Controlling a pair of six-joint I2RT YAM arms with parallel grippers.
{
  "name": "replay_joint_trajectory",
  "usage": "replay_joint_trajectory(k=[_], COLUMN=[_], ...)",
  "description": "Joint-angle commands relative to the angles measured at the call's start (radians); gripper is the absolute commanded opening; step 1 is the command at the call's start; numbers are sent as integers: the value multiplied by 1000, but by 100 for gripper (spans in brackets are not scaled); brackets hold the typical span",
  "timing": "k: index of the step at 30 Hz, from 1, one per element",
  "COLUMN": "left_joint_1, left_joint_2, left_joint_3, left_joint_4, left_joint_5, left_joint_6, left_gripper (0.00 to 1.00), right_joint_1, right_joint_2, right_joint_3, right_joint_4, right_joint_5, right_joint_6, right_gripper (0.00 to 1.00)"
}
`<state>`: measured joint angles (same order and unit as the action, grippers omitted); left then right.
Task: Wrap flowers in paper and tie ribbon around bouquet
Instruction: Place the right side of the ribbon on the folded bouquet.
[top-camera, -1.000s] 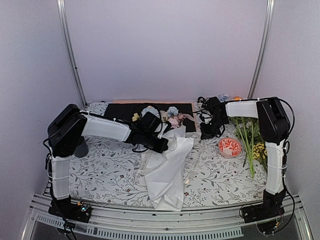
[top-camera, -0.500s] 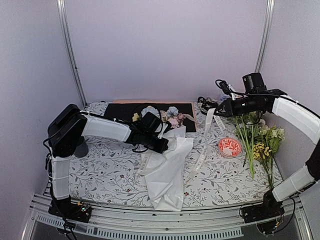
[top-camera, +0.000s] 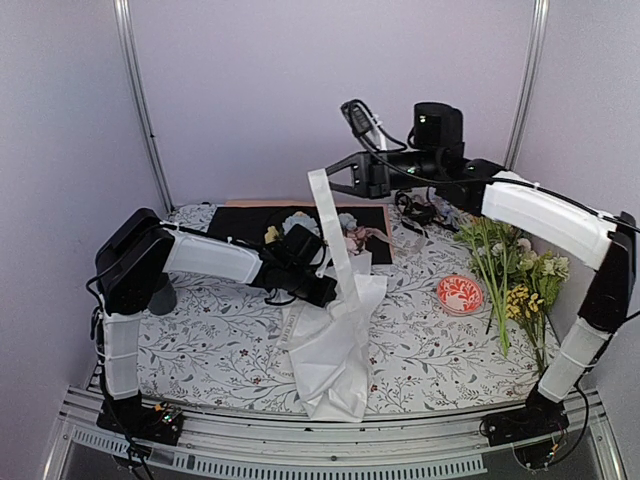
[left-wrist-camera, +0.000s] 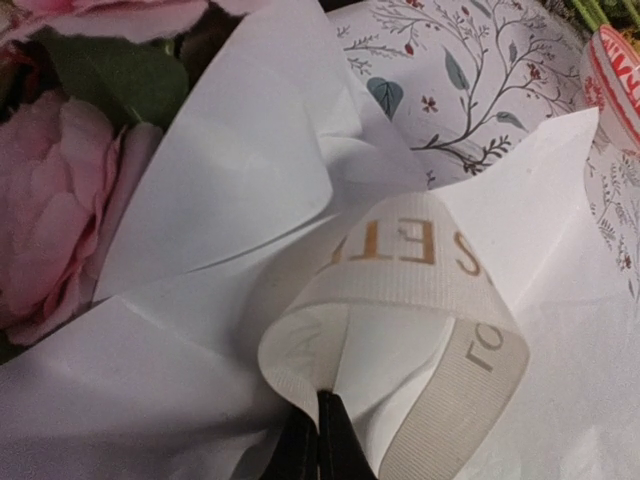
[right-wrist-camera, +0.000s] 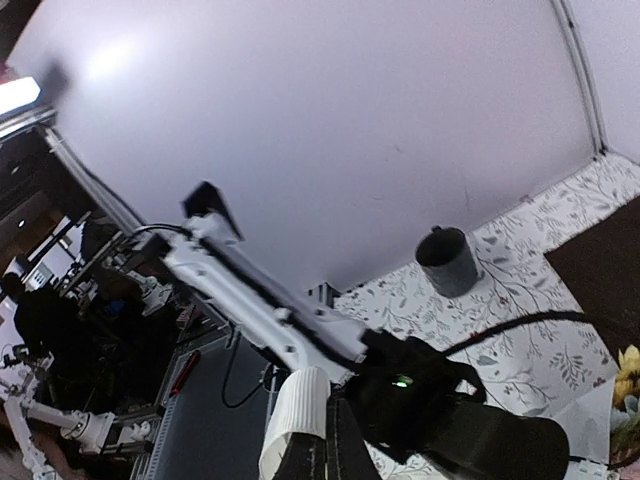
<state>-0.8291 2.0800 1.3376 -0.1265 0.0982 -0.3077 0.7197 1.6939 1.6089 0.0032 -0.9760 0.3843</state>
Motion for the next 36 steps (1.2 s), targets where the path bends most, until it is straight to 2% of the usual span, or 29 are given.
replay_joint_trajectory(k=[1,5,10,15,18,24,28,36], left_joint_1=[-3,-1,-1,0,-1,-1,-1,-1], left_joint_2=[21,16,14,11,8,11,11,12], left_joint_3=[-33,-50,-56,-60,-61,-61,-64,-64], left_joint_4=[-20,-6,-2,-2,-4,-8,-8,-5], left_joint_5=[-5,-5,0,-3,-9,-12,-13,-8], left_joint_6=[-12,-19,-20,-17,-13,-9,-7,-10], left_gripper=[0,0,0,0,0,0,0,0], right_joint_1=[5,-31,-145,-313,-354,-357,-352,-209], right_joint_2=[166,184,151,140,141,141,131,213], right_joint_3=[50,-15,-85,60,193,301,286,229], right_joint_4=[-39,-39,6,-79,-115,-112,-86,-113], right_joint_5=[192,303,320,423,475,520,457,371], right_joint_6=[88,103,171,124,78,12,41,8], right_gripper=[0,0,0,0,0,0,0,0])
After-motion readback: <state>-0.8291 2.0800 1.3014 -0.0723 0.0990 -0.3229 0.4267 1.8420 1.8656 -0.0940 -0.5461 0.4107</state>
